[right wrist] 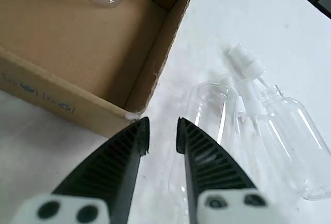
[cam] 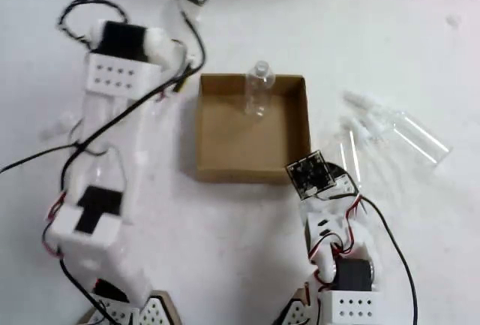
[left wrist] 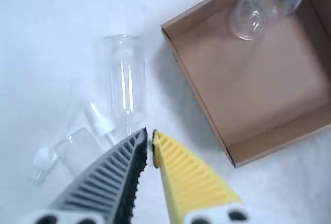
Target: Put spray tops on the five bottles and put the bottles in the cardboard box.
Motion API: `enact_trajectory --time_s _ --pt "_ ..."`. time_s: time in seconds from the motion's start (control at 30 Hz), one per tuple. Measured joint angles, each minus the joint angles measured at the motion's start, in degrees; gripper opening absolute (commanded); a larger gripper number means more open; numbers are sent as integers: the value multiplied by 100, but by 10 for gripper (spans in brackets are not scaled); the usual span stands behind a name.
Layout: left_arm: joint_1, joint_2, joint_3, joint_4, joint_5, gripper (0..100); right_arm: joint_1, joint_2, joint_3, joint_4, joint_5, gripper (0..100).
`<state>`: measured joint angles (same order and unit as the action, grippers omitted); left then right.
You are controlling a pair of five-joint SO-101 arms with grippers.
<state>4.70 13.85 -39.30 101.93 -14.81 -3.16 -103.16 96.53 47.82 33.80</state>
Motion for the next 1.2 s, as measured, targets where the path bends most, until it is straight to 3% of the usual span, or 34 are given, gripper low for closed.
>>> enact_trajectory --time_s 0.27,0.57,1.0,1.2 --pt "-132 -2374 1741 -62 0 22 0 0 0 0 0 74" --pt "-695 -4413 4185 -1451 0 24 0 0 0 0 0 74" --pt "-1635 -5248 5837 -1758 -1354 24 0 0 0 0 0 74" --pt "-1758 -5248 6497 -2004 -2031 27 0 0 0 0 0 74"
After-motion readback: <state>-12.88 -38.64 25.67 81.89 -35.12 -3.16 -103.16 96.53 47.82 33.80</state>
